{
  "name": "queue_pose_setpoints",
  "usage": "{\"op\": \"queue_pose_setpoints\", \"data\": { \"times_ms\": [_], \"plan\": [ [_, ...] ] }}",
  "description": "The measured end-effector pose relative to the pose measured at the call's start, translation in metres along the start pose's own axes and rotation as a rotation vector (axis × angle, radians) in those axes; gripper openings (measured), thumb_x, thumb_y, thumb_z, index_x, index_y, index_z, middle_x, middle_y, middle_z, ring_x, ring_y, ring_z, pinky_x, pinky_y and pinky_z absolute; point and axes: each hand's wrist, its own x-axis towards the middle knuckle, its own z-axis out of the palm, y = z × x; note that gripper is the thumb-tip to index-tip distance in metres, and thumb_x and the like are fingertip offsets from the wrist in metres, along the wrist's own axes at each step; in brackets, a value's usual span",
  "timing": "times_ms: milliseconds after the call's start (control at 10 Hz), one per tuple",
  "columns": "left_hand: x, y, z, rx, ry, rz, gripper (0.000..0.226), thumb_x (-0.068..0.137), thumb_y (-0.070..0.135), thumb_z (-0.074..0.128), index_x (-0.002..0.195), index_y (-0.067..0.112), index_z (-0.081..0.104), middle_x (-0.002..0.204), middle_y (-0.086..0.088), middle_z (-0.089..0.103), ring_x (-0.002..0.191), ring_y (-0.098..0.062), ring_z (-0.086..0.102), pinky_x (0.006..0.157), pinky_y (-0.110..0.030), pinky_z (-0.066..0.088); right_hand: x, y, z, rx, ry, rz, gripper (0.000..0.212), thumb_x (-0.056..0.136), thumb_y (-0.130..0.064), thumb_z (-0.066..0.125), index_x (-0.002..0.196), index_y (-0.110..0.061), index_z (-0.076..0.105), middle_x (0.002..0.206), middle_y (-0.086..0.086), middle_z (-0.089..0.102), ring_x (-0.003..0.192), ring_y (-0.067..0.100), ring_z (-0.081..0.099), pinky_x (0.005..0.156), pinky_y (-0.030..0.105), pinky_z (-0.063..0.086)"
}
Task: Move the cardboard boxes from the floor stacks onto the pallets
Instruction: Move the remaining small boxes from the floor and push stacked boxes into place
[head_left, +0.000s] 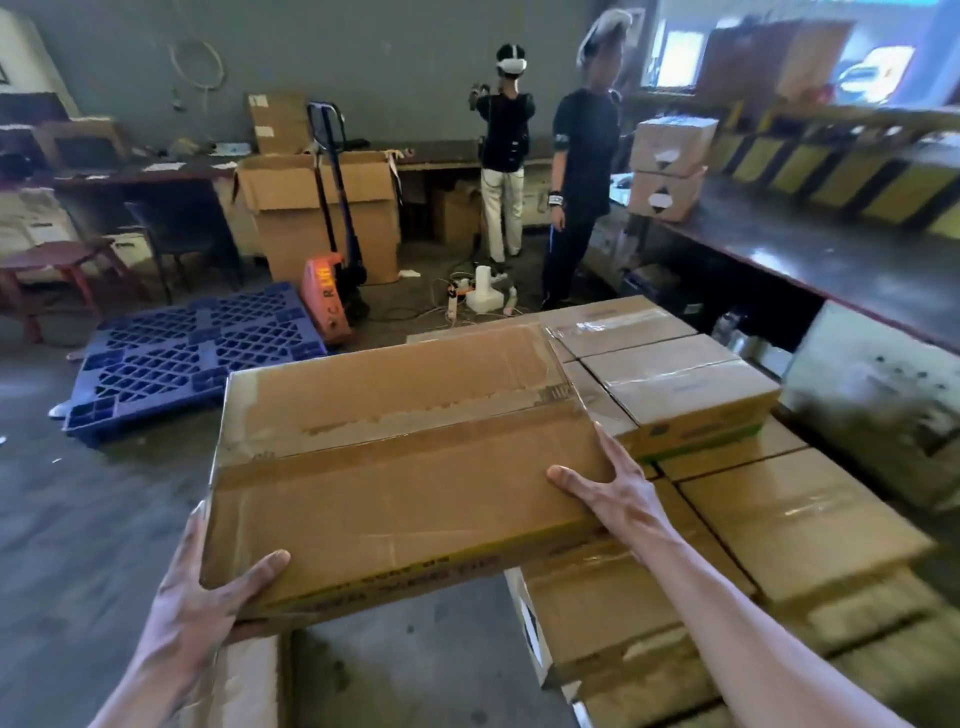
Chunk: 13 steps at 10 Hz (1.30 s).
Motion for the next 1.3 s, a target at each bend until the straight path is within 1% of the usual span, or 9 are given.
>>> {"op": "queue_pose_setpoints", "data": {
  "times_ms": [200,500,600,700,800,900,1000,1100,1300],
  "plan": [
    [-0.044,0.02,0.076,-0.004,-0.241,0.008,0.12,0.05,0.071,0.089,0.142,0.071,0.013,0.148,0.014,0.045,0.127,-0.023,0.055,0.091,-0.052,0.054,-0.055,0.074,-0.067,0.034,0.162,0.11,0.105,0.069,-0.065,0.078,0.155,-0.049,0.02,0.161,0.001,0.031,0.145,0.031,0.033,0.117,0.05,0.033],
    [-0.172,0.16,0.124,-0.089,-0.495,0.049,0.119,0.04,0.069,0.089,0.139,0.07,0.024,0.132,0.003,0.056,0.114,-0.032,0.06,0.089,-0.057,0.055,-0.049,0.146,-0.164,0.064,0.241,0.171,0.113,0.064,-0.067,0.081,0.157,-0.038,0.024,0.16,0.002,0.032,0.143,0.03,0.035,0.113,0.045,0.035],
    [-0.186,0.179,0.178,-0.136,-0.514,0.007,0.117,0.039,0.068,0.092,0.135,0.074,0.025,0.131,-0.001,0.057,0.109,-0.036,0.063,0.082,-0.058,0.057,-0.017,0.181,-0.209,0.008,0.244,0.194,0.125,0.05,-0.085,0.076,0.154,-0.031,0.033,0.148,0.001,0.049,0.13,0.025,0.049,0.109,0.046,0.044],
    [-0.203,0.191,0.258,-0.183,-0.497,-0.033,0.118,0.038,0.067,0.093,0.135,0.075,0.025,0.133,-0.002,0.055,0.109,-0.039,0.062,0.077,-0.059,0.058,0.031,0.219,-0.265,0.003,0.224,0.198,0.108,0.064,-0.07,0.078,0.152,-0.025,0.036,0.135,-0.002,0.054,0.112,0.018,0.053,0.095,0.036,0.05],
    [-0.235,0.227,0.346,-0.17,-0.447,-0.072,0.123,0.042,0.073,0.087,0.145,0.064,0.019,0.142,0.0,0.052,0.122,-0.035,0.055,0.1,-0.058,0.048,0.096,0.261,-0.328,0.006,0.152,0.187,0.103,0.068,-0.059,0.077,0.154,-0.022,0.033,0.13,-0.003,0.052,0.091,0.007,0.058,0.081,0.027,0.049],
    [-0.261,0.262,0.426,-0.164,-0.413,-0.155,0.123,0.056,0.06,0.086,0.155,0.05,0.013,0.154,-0.004,0.042,0.134,-0.034,0.045,0.115,-0.053,0.033,0.158,0.296,-0.389,-0.069,0.076,0.216,0.113,0.067,-0.068,0.078,0.156,-0.021,0.027,0.144,0.004,0.047,0.114,0.02,0.057,0.097,0.041,0.048],
    [-0.28,0.296,0.488,-0.177,-0.393,-0.248,0.124,0.056,0.054,0.083,0.157,0.043,0.012,0.157,-0.004,0.039,0.139,-0.031,0.041,0.119,-0.046,0.027,0.215,0.317,-0.436,-0.101,0.042,0.226,0.125,0.058,-0.082,0.073,0.158,-0.025,0.022,0.159,0.008,0.031,0.139,0.032,0.038,0.11,0.05,0.037],
    [-0.285,0.314,0.54,-0.187,-0.379,-0.281,0.121,0.062,0.052,0.083,0.157,0.045,0.008,0.158,-0.003,0.037,0.141,-0.031,0.037,0.119,-0.049,0.026,0.263,0.338,-0.468,-0.1,-0.007,0.242,0.117,0.062,-0.071,0.073,0.158,-0.025,0.024,0.159,0.01,0.031,0.139,0.033,0.037,0.111,0.051,0.035],
    [-0.274,0.345,0.614,-0.112,-0.387,-0.277,0.113,0.073,0.046,0.081,0.157,0.045,0.005,0.16,0.001,0.031,0.143,-0.032,0.034,0.117,-0.052,0.025,0.318,0.385,-0.502,-0.132,-0.014,0.288,0.134,0.045,-0.085,0.069,0.157,-0.025,0.026,0.152,0.009,0.04,0.132,0.032,0.044,0.109,0.056,0.041]
  ]
}}
